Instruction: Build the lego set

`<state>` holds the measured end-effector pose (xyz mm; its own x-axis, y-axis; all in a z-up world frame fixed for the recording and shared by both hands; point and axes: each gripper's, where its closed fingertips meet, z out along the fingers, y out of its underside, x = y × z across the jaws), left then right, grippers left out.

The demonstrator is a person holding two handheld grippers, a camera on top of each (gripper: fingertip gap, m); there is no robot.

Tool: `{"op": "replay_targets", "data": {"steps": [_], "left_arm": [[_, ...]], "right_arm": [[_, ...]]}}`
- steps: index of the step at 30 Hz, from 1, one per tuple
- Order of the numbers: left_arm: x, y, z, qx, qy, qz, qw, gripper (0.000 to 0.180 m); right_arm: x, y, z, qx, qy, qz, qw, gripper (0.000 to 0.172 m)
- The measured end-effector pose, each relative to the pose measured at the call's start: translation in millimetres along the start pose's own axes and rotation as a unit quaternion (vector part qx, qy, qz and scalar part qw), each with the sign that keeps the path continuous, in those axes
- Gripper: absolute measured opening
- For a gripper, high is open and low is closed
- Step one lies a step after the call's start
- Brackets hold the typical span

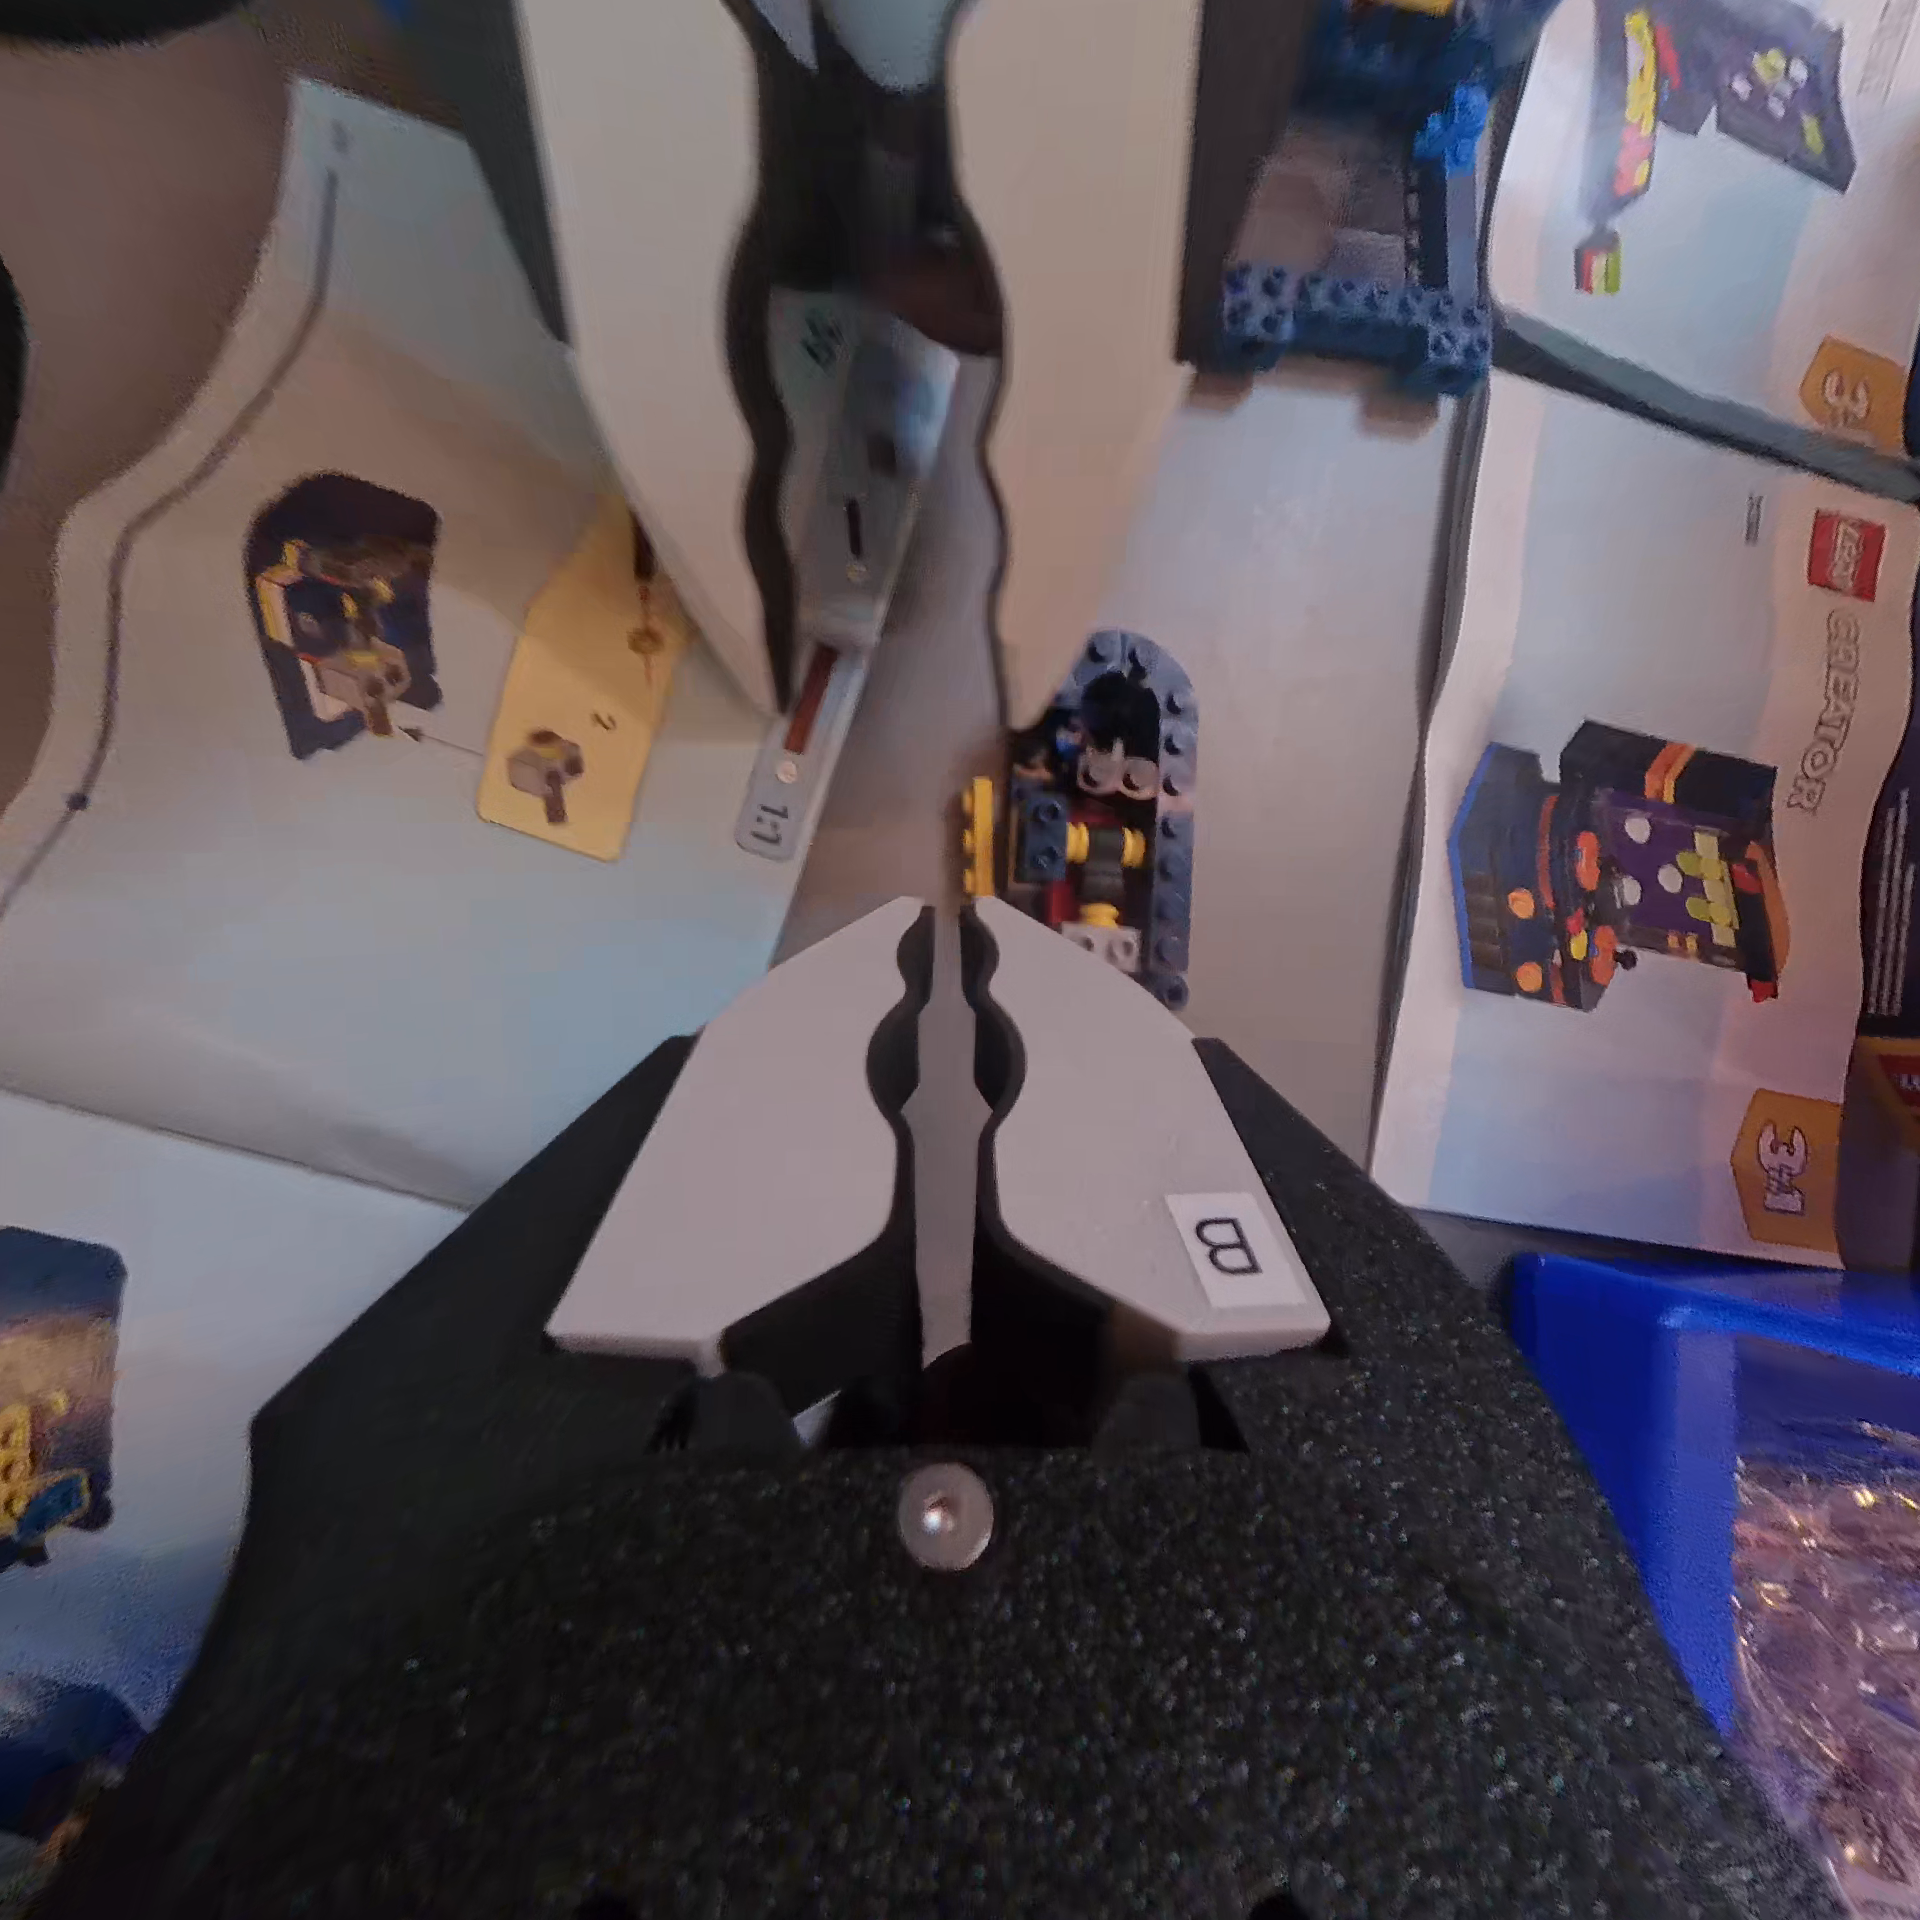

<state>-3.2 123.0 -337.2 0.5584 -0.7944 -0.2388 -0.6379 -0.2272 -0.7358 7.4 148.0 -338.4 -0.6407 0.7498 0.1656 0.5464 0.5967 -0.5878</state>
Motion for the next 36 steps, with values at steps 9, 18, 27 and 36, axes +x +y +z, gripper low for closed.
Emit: {"op": "replay_targets", "data": {"steps": [9, 18, 27, 36], "left_arm": [[-19, 11, 10, -0.034, -0.058, -0.077, 0.995, 0.014], [-12, 10, 13, -0.030, -0.040, -0.064, 0.997, 0.014], [2, -25, -5, 0.088, 0.066, -0.172, 0.979, 0.013], [14, -47, -10, 0.142, 0.112, -0.189, 0.965, 0.005]], "right_arm": [[4, 5, 12, -0.008, 0.060, 0.018, 0.998, 0.008], [0, 3, 23, -0.015, 0.055, 0.002, 0.998, 0.005], [-18, -23, -21, 0.140, -0.049, 0.078, 0.986, 0.005], [-27, -32, -34, 0.148, -0.071, 0.073, 0.984, 0.005]]}}
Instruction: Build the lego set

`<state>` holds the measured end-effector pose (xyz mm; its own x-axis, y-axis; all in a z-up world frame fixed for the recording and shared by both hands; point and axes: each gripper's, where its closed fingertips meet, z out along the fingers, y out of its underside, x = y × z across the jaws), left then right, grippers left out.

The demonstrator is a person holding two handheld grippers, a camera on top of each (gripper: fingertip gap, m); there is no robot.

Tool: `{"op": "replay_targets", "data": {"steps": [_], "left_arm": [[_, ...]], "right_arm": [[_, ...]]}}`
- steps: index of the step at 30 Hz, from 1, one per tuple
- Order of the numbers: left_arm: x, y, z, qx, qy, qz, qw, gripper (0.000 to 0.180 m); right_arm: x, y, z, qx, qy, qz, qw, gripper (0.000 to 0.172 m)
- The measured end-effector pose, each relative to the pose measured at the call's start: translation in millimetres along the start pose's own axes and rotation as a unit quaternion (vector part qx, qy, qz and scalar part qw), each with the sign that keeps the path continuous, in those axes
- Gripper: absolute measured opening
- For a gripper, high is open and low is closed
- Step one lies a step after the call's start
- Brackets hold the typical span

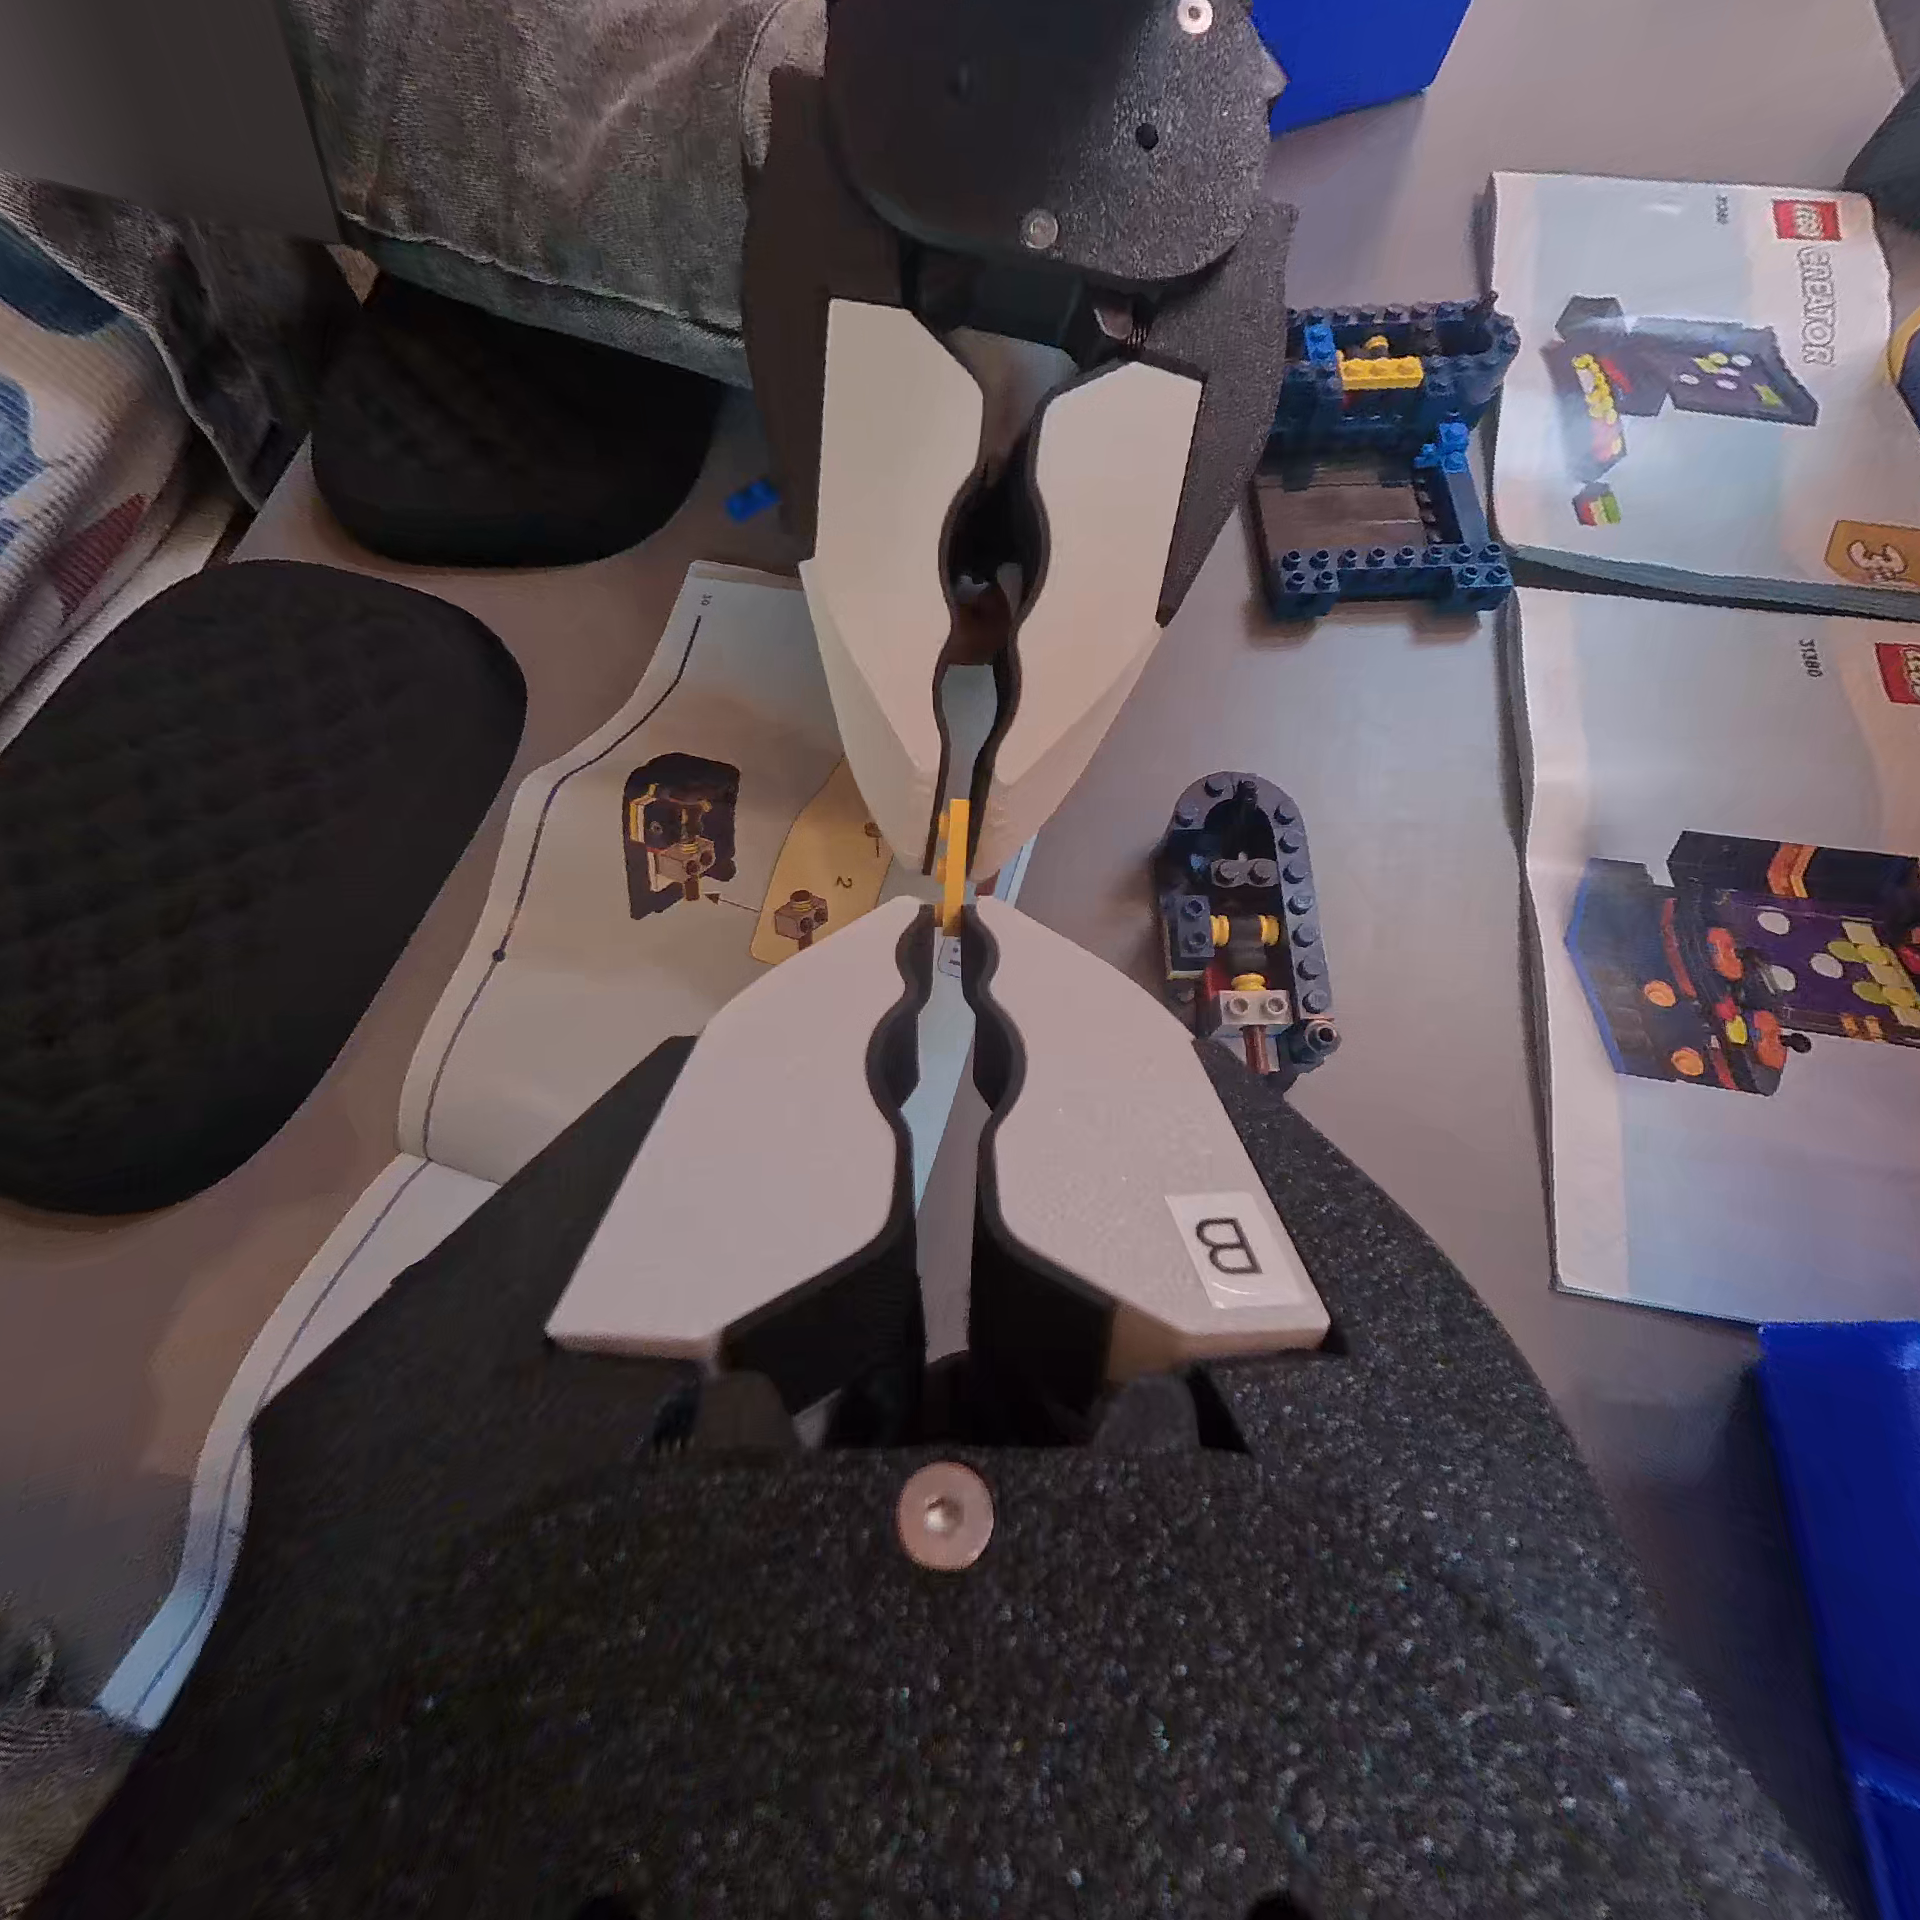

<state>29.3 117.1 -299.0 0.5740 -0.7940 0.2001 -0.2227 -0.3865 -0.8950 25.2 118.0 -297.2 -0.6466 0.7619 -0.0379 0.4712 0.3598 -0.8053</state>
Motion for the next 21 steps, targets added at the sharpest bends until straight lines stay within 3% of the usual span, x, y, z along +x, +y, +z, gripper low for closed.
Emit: {"op": "replay_targets", "data": {"steps": [4, 8, 11, 17, 21], "left_arm": [[1, -8, -2, 0.023, 0.007, -0.035, 0.999, 0.005], [2, -26, -8, 0.086, 0.037, -0.117, 0.989, 0.004], [0, -43, -16, 0.156, 0.075, -0.204, 0.964, 0.004], [-8, -60, -33, 0.246, 0.168, -0.364, 0.882, 0.004], [-7, -58, -32, 0.246, 0.195, -0.386, 0.867, 0.004]], "right_arm": [[0, -5, -5, 0.005, 0.009, -0.006, 1.000, 0.005], [4, -20, -17, 0.039, 0.043, -0.037, 0.998, 0.007], [14, -34, -28, 0.058, 0.108, -0.087, 0.989, 0.012], [26, -51, -44, 0.027, 0.226, -0.196, 0.954, 0.016], [24, -50, -35, -0.006, 0.226, -0.224, 0.948, 0.017]]}}
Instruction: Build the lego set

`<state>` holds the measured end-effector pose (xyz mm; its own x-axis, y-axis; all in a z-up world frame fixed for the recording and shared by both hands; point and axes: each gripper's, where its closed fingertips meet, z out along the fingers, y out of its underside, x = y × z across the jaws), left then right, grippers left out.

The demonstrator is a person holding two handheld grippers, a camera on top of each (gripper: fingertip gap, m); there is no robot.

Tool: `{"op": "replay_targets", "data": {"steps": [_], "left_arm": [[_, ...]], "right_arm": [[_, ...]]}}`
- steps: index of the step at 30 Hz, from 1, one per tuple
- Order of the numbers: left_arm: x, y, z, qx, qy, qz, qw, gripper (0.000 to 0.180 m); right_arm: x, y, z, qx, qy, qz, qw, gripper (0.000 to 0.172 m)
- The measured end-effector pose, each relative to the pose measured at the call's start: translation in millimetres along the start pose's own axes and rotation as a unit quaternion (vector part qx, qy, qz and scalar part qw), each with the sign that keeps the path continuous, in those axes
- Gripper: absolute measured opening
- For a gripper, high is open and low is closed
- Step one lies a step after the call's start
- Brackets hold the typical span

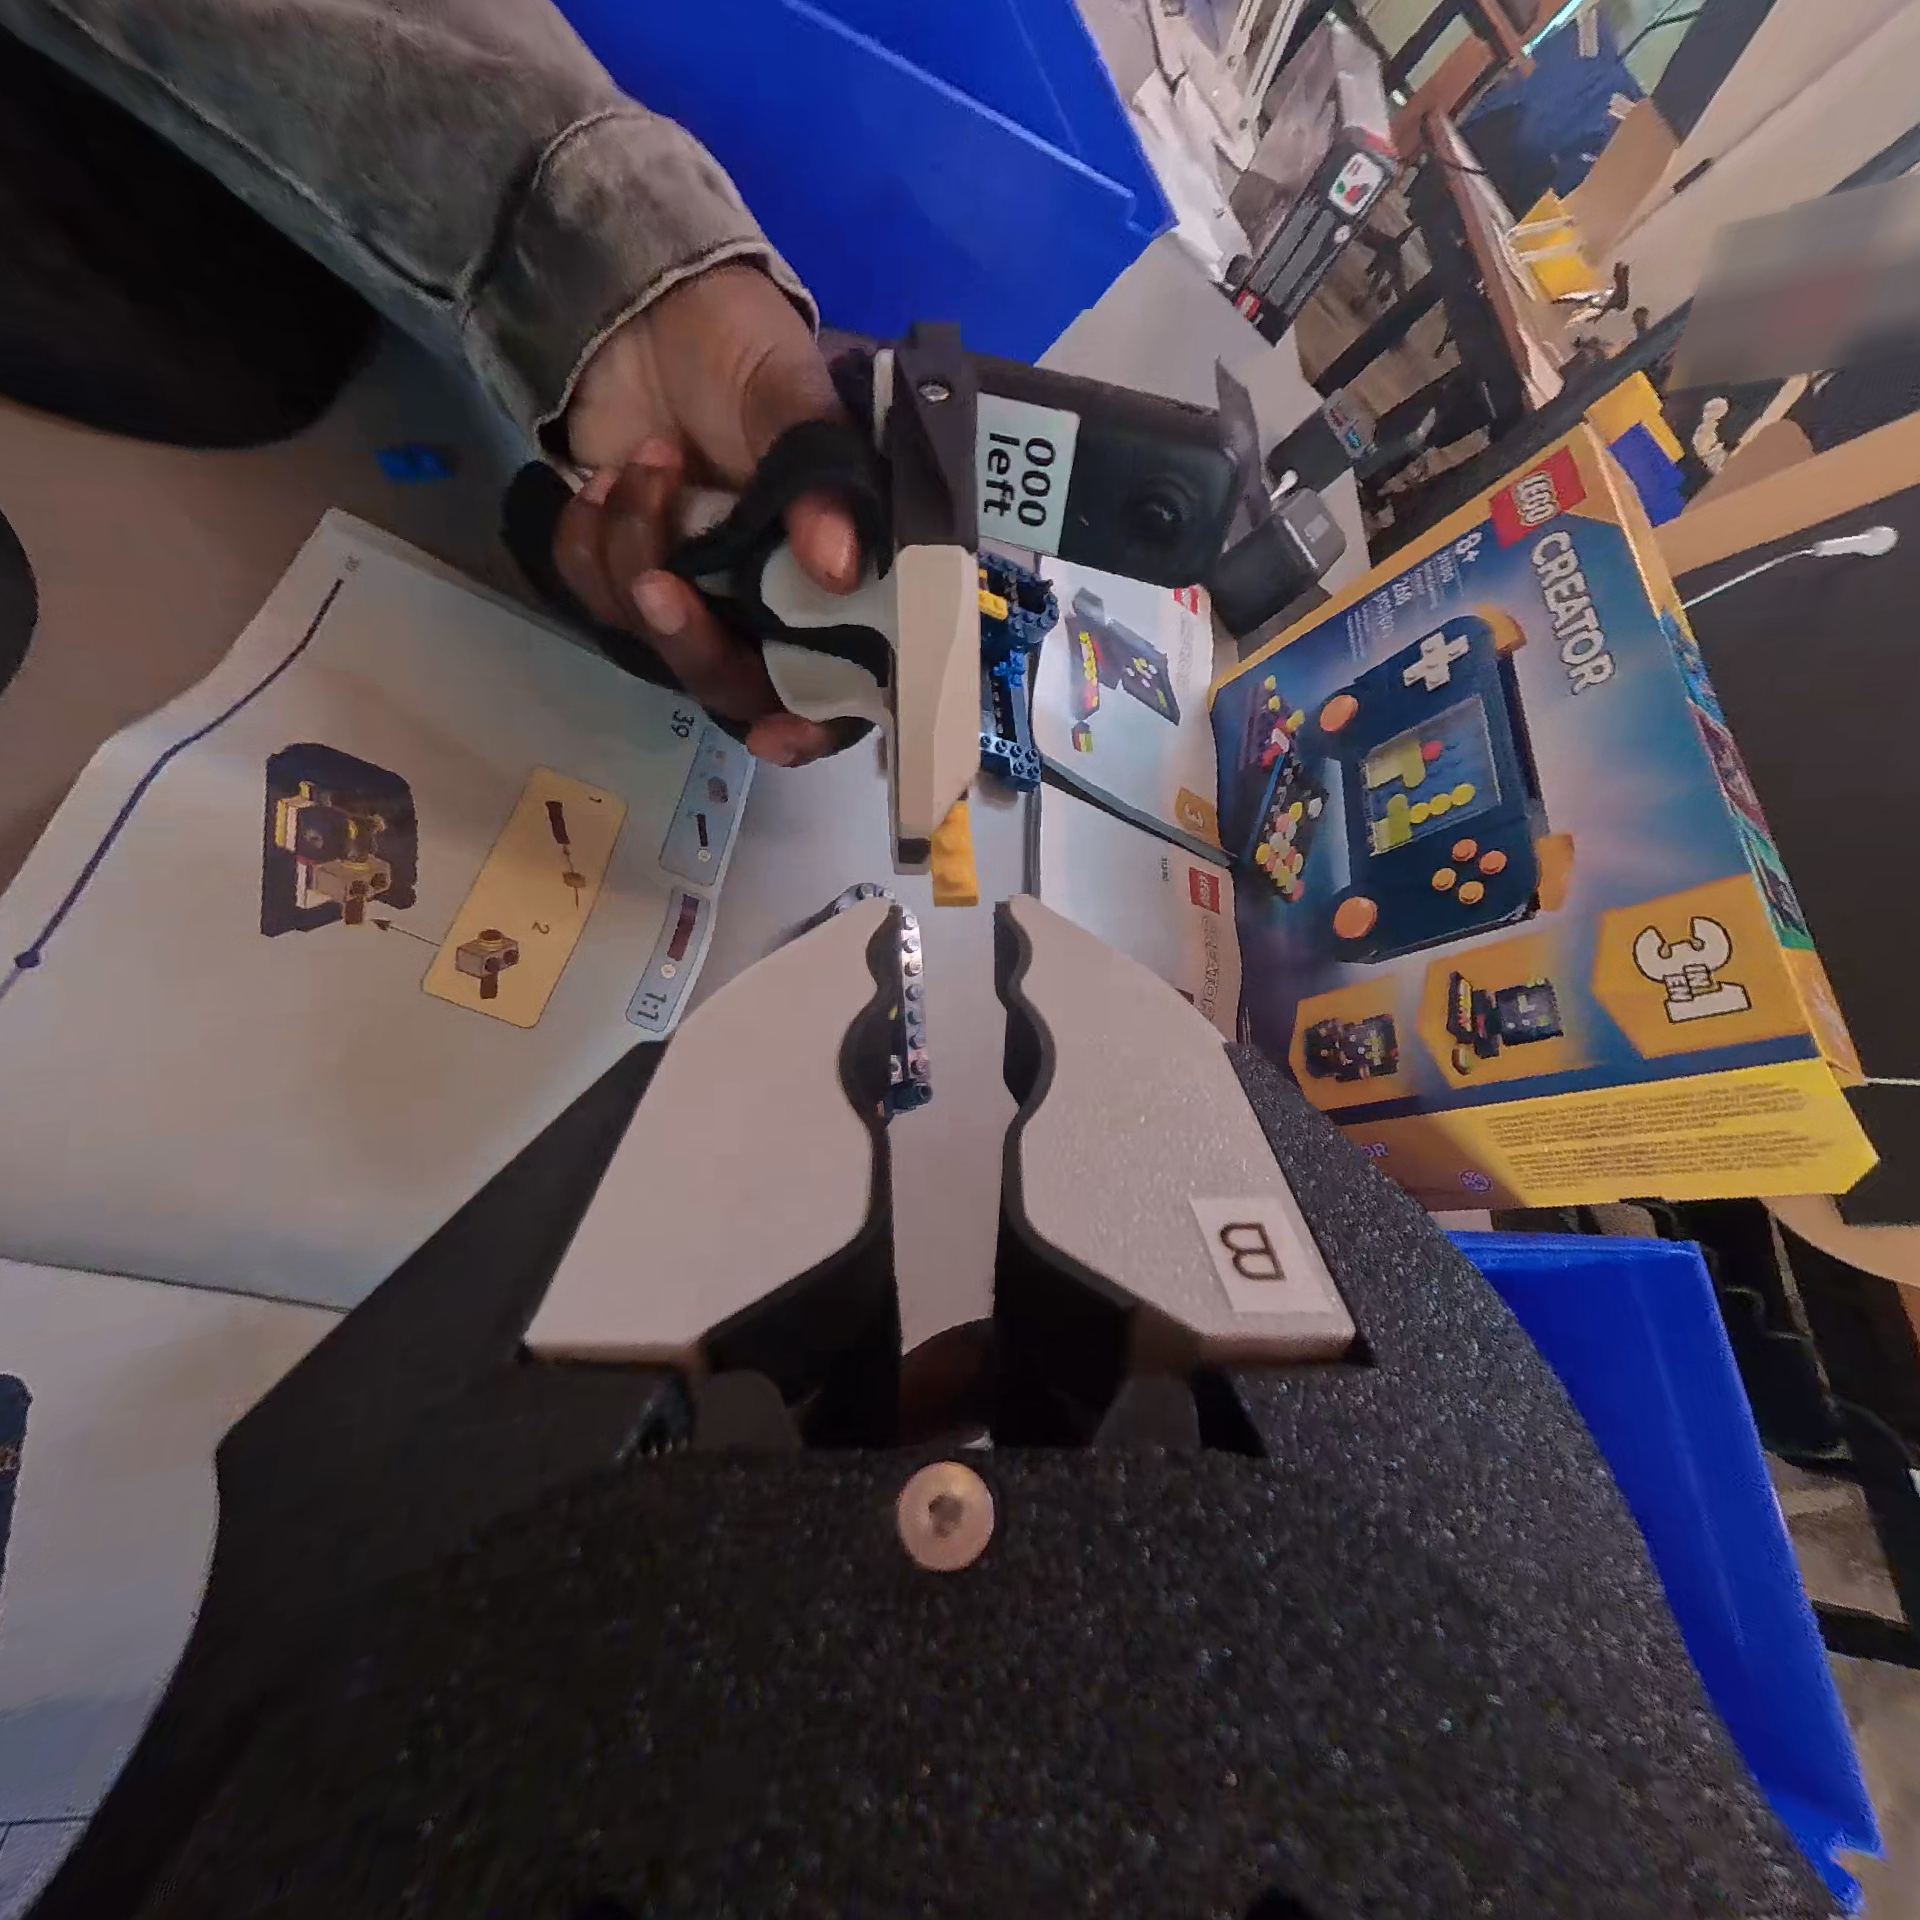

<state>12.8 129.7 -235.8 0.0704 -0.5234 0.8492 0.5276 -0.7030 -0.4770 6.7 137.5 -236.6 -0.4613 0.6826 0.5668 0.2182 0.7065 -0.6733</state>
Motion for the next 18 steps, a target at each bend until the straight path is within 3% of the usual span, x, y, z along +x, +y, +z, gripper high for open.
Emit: {"op": "replay_targets", "data": {"steps": [14, 16, 18], "left_arm": [[-4, 8, 1, -0.035, -0.008, 0.003, 0.999, 0.004], [-3, 5, -2, -0.050, -0.027, 0.060, 0.997, 0.015], [-15, -1, -14, -0.079, -0.109, 0.173, 0.976, 0.026]], "right_arm": [[-7, -2, 8, -0.015, -0.017, -0.006, 1.000, 0.008], [-7, 2, 7, -0.014, -0.024, 0.014, 1.000, 0.008], [-7, 15, 8, -0.020, -0.040, 0.053, 0.998, 0.008]]}}
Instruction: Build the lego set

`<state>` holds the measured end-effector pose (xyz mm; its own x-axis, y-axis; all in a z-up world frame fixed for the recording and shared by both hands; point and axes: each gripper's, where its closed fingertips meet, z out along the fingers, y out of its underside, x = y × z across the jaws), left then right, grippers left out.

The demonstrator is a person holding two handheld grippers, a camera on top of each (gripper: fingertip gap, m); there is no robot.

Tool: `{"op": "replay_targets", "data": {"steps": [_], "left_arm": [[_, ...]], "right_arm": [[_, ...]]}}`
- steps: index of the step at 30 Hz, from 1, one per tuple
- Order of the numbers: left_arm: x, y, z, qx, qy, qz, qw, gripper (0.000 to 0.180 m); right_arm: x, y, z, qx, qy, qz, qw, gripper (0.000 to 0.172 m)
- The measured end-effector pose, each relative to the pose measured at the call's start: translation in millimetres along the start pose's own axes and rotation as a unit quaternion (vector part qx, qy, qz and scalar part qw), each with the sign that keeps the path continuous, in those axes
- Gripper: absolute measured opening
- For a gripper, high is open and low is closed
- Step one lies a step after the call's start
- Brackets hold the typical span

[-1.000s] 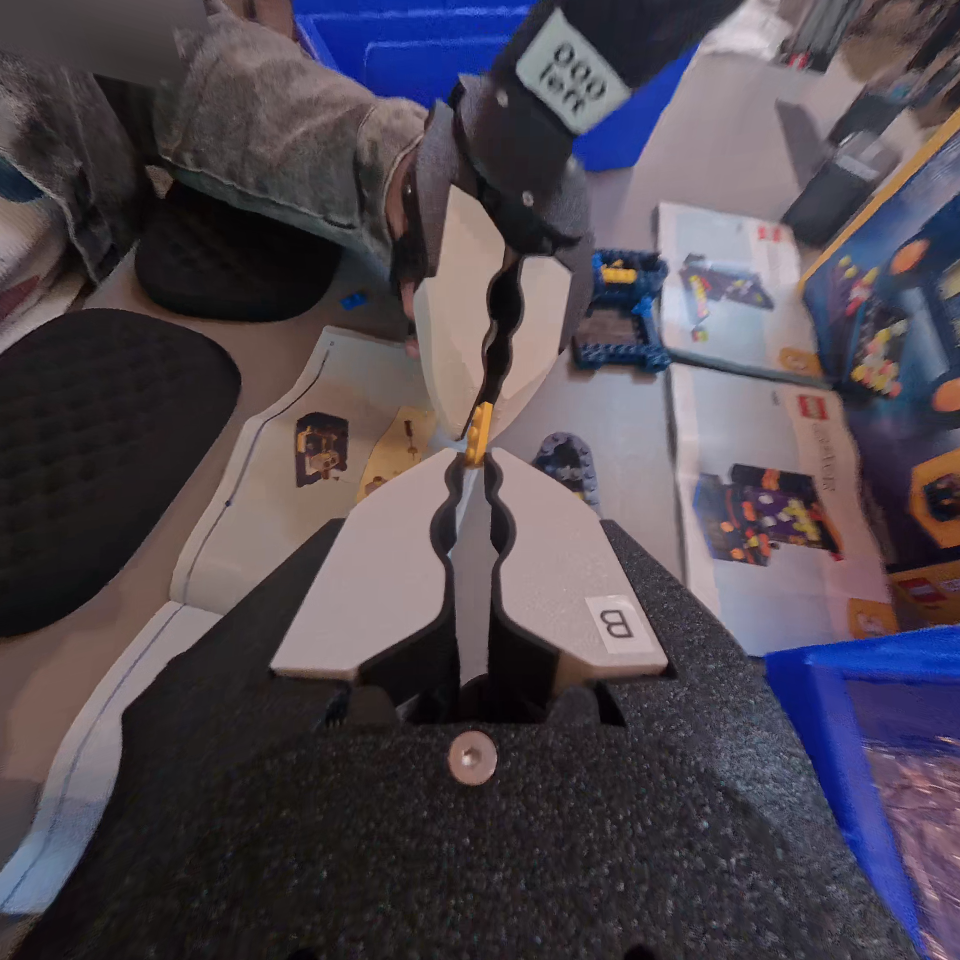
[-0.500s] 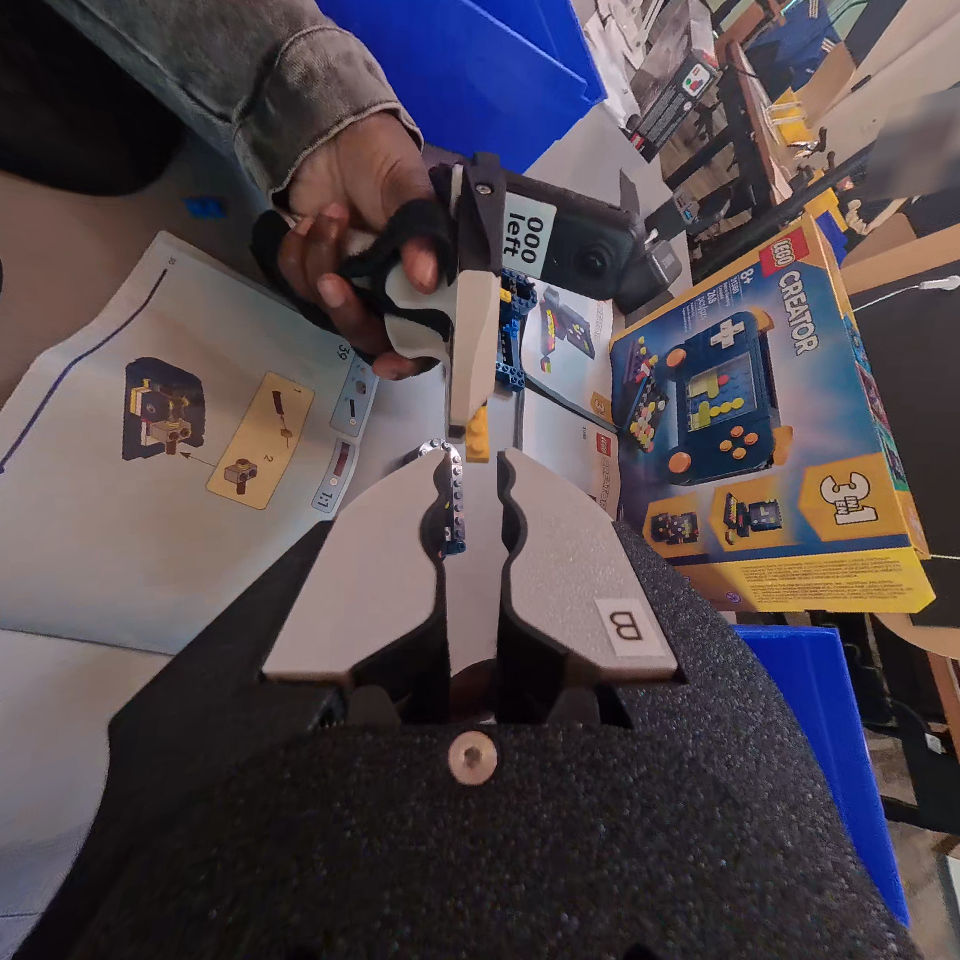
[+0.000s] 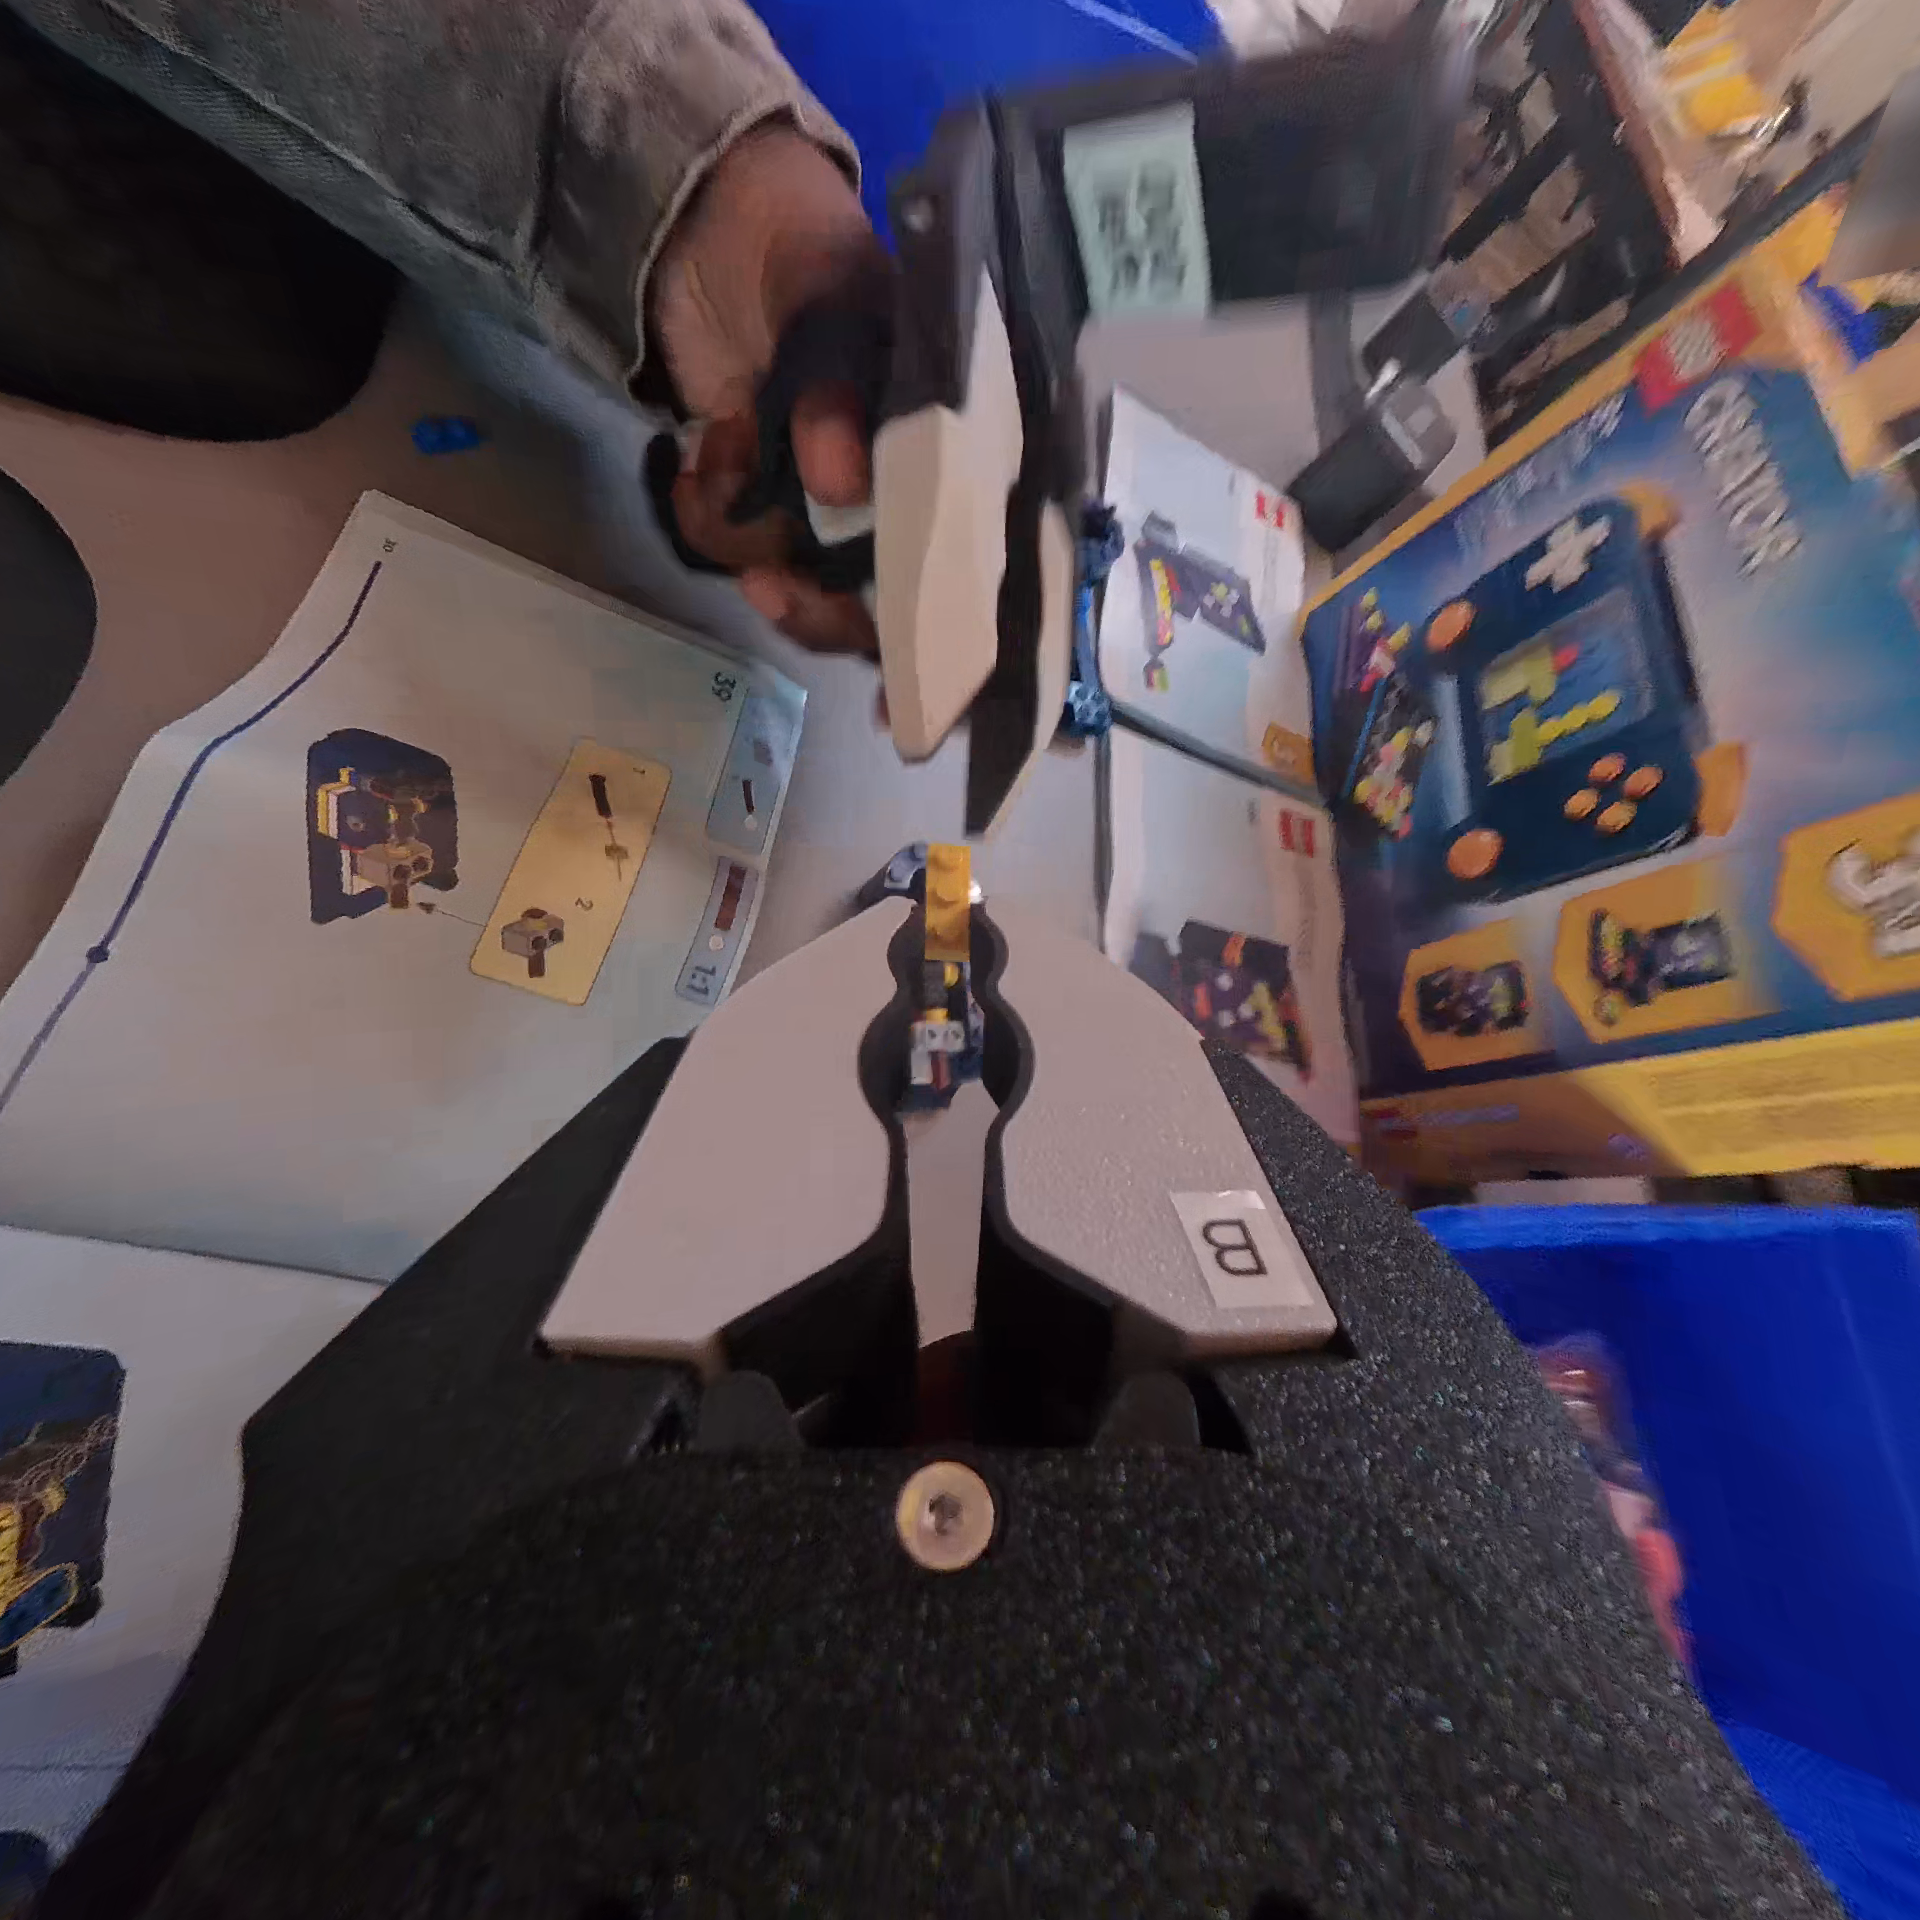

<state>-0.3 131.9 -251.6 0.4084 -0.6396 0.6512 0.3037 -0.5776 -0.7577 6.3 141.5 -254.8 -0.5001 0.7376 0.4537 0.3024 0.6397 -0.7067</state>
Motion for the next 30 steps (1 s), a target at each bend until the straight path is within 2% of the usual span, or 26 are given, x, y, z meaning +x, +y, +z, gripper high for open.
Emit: {"op": "replay_targets", "data": {"steps": [1, 2, 3, 5, 6, 7, 13, 19, 25, 30], "left_arm": [[-13, 3, -7, -0.029, -0.064, 0.072, 0.995, 0.028], [-28, 6, -15, -0.065, -0.133, 0.150, 0.978, 0.028], [-38, 7, -23, -0.096, -0.190, 0.228, 0.950, 0.026], [-49, 4, -31, -0.132, -0.265, 0.355, 0.887, 0.014], [-51, 1, -31, -0.138, -0.291, 0.392, 0.862, 0.009], [-51, 1, -28, -0.141, -0.299, 0.408, 0.851, 0.006], [-58, 17, -10, -0.172, -0.257, 0.370, 0.876, 0.000], [-58, 27, -1, -0.211, -0.233, 0.327, 0.891, 0.000], [-68, 31, -2, -0.250, -0.257, 0.318, 0.878, 0.000], [-70, 31, 2, -0.269, -0.248, 0.325, 0.872, 0.000]], "right_arm": [[-1, 7, 2, 0.004, -0.015, 0.022, 1.000, 0.008], [-3, 14, 6, 0.009, -0.035, 0.041, 0.999, 0.008], [-5, 21, 11, 0.011, -0.054, 0.054, 0.997, 0.008], [-4, 31, 21, 0.012, -0.087, 0.071, 0.994, 0.008], [-5, 32, 26, 0.014, -0.108, 0.077, 0.991, 0.008], [-5, 33, 32, 0.013, -0.126, 0.082, 0.989, 0.008], [-7, 51, 52, -0.030, -0.155, 0.101, 0.982, 0.008], [-8, 54, 55, -0.025, -0.162, 0.115, 0.980, 0.008], [-12, 59, 60, -0.034, -0.172, 0.119, 0.977, 0.008], [-12, 61, 60, -0.033, -0.172, 0.118, 0.977, 0.008]]}}
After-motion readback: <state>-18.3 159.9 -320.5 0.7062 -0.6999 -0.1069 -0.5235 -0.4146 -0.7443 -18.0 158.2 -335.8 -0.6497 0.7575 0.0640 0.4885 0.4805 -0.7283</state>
